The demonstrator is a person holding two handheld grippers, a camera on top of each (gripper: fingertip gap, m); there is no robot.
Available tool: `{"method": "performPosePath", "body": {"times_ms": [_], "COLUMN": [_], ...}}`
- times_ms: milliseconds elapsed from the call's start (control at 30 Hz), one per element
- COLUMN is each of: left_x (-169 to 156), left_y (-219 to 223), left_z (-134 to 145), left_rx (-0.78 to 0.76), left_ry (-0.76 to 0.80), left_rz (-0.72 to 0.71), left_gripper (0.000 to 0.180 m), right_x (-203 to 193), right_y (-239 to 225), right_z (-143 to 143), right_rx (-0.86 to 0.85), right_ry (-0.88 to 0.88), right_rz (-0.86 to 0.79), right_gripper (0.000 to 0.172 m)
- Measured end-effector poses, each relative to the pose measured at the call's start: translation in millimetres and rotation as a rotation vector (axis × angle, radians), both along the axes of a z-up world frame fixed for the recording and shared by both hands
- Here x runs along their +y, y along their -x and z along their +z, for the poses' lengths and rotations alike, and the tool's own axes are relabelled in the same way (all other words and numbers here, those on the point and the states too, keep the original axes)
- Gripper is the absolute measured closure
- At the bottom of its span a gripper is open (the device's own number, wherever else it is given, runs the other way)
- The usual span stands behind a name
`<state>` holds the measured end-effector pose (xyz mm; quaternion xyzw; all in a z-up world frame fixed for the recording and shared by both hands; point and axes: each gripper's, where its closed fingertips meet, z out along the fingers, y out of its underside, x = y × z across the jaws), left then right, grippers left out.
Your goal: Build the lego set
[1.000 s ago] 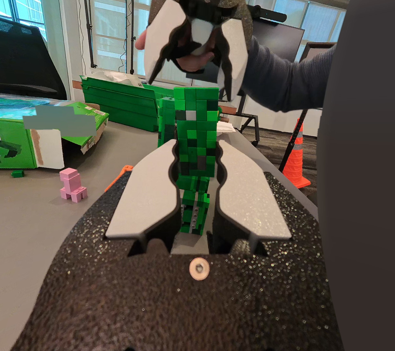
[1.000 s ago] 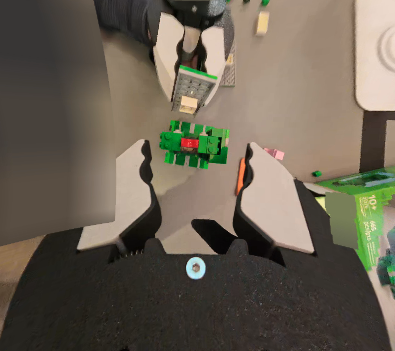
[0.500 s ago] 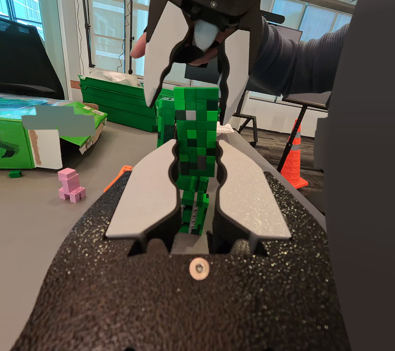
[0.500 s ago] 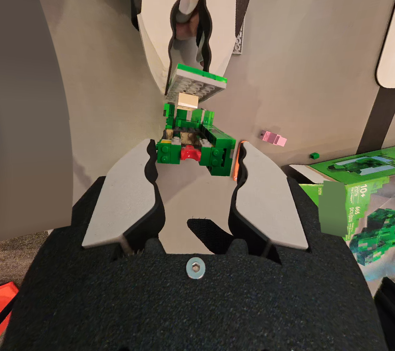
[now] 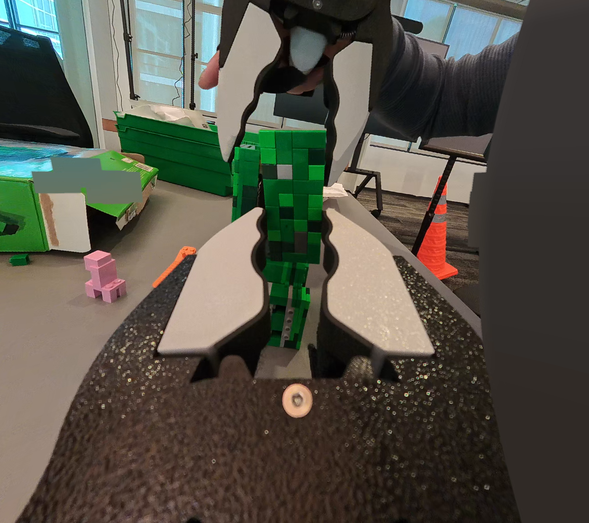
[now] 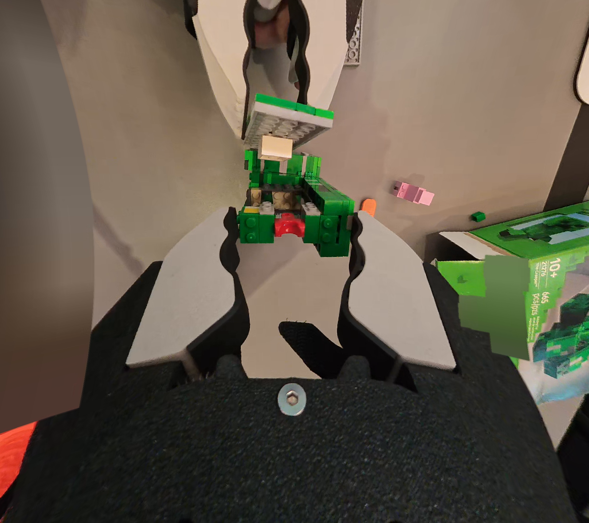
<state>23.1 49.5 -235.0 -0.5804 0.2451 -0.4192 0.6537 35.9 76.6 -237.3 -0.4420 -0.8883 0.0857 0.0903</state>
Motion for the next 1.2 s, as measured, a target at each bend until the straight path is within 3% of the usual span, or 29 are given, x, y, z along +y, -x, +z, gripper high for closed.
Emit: {"method": "performPosePath", "body": {"times_ms": [833, 1200], "left_x": [-0.1, 15.2], "left_y": [-0.6, 0.4], "left_z": [-0.7, -6.0], "left_rx": [0.008, 0.062], "left_ry": [0.001, 0.009], "left_rz": [0.0, 0.082], "left_gripper": [0.149, 0.149], "right_x": [-1.1, -1.1], "right_y": [1.2, 2.0], "right_z": [0.5, 1.1], "right_rx": [0.028, 0.065], "right_ry": [0.018, 0.039], "right_rz": [-0.022, -0.013], "right_gripper": [0.107, 0.107]}}
